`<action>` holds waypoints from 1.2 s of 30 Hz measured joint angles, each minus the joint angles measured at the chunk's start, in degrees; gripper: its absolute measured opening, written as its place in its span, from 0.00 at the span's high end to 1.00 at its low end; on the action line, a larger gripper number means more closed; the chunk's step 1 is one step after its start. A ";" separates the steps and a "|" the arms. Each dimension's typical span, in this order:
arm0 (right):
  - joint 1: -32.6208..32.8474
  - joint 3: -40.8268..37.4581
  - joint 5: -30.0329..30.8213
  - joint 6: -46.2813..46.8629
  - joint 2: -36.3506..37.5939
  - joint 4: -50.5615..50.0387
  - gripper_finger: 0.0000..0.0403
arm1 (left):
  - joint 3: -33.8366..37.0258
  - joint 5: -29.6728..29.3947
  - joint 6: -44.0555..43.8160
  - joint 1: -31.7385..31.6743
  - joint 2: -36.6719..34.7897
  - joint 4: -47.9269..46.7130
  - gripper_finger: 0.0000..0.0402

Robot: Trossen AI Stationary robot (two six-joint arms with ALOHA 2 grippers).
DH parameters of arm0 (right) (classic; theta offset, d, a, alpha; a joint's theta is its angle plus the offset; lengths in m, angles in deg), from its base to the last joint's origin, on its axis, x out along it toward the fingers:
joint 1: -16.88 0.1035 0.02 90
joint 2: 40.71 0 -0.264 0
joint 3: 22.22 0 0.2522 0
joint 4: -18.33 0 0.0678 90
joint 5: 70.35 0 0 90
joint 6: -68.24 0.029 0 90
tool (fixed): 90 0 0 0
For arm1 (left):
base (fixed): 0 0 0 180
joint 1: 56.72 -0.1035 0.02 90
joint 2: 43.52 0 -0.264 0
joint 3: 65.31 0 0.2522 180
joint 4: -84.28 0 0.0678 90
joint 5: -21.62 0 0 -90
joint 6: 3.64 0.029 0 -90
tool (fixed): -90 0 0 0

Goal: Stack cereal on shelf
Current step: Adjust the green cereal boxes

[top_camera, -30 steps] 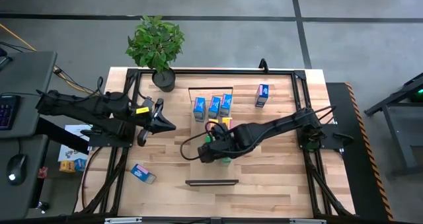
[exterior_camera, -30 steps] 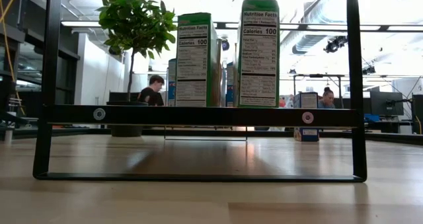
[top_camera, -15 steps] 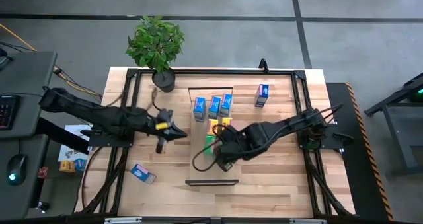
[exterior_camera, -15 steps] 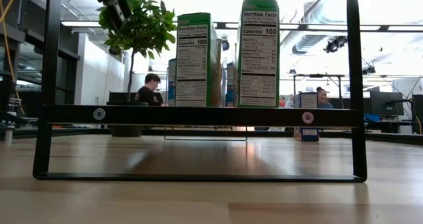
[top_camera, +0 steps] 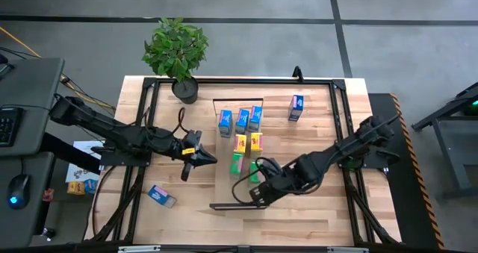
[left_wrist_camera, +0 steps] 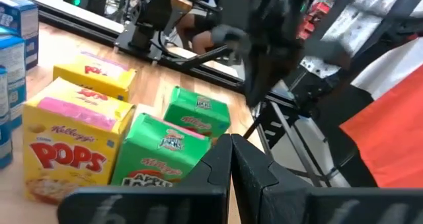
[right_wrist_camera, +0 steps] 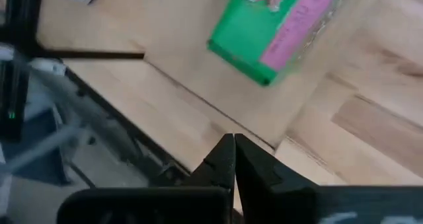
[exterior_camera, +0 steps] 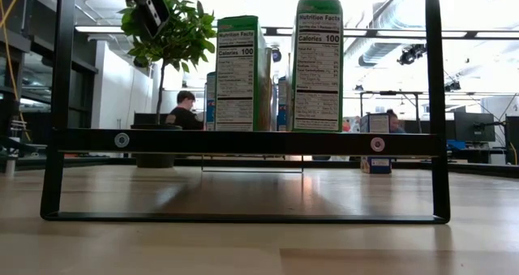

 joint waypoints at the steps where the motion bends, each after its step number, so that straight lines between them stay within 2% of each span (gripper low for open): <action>1: -0.01 -2.25 0.15 1.12 0.19 2.93 1.00 | 0.00 -0.11 0.00 0.00 0.00 0.33 1.00; 4: -0.18 -7.25 1.91 4.35 0.06 8.43 0.99 | 0.00 -0.18 0.00 0.00 -0.02 0.24 1.00; 9: -0.44 -9.76 4.57 4.73 0.17 13.94 1.00 | 0.00 -0.22 -0.02 0.00 -0.02 -0.19 1.00; 17: -1.81 -9.73 8.82 4.68 0.21 13.51 1.00 | 0.00 -0.26 0.00 0.00 0.00 -2.74 1.00; 31: -5.14 -9.73 9.76 4.13 0.21 10.46 1.00 | 0.00 -0.43 0.73 0.00 0.00 -5.92 1.00; 36: -5.96 -9.71 10.90 4.13 0.21 10.47 1.00 | 0.00 -4.48 1.07 -0.91 0.11 -6.17 1.00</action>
